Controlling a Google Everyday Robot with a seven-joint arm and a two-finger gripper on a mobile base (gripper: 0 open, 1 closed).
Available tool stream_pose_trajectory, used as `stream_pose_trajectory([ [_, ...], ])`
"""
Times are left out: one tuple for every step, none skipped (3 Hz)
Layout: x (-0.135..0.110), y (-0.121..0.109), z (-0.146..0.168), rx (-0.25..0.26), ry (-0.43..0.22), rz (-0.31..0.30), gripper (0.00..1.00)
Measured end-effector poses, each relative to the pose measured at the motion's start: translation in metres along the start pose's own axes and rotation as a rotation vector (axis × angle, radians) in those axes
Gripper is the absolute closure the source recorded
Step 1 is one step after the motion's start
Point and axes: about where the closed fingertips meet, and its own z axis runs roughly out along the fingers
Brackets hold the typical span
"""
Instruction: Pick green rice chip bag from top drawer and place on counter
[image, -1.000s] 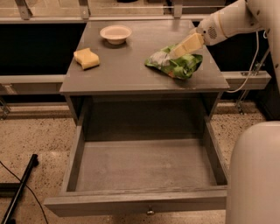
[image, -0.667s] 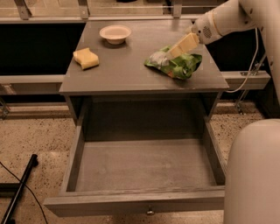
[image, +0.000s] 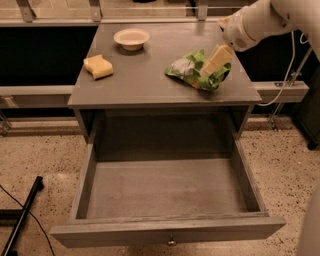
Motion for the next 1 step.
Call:
stream_pose_trajectory([
  [0.0070,0.0061,0.0070,0.002,0.003,-0.026,0.00],
])
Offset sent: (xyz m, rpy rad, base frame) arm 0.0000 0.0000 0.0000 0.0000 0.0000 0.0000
